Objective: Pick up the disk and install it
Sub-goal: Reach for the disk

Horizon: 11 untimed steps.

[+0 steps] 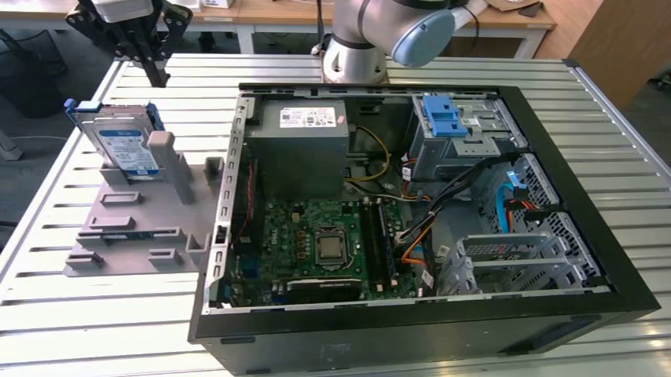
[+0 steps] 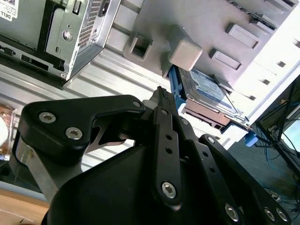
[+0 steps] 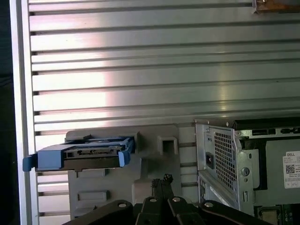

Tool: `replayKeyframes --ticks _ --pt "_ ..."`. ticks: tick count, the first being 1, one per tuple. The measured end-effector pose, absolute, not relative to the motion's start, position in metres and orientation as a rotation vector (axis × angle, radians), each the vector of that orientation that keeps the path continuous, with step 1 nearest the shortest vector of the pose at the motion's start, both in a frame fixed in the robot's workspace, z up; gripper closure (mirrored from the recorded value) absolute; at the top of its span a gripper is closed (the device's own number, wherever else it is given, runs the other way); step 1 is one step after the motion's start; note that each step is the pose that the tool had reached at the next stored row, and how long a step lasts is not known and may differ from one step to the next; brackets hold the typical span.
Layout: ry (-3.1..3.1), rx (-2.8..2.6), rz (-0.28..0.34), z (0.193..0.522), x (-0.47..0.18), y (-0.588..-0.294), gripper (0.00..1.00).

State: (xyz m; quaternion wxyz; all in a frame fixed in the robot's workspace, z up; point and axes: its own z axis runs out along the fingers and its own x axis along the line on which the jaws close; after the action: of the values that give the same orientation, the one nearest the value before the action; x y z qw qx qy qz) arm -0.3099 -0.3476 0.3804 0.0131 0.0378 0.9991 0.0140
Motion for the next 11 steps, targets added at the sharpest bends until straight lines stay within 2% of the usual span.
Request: replayKeyframes --ticks 11 --pt "3.113 0.119 0.044 0.379 -0.326 -0.345 0.89"
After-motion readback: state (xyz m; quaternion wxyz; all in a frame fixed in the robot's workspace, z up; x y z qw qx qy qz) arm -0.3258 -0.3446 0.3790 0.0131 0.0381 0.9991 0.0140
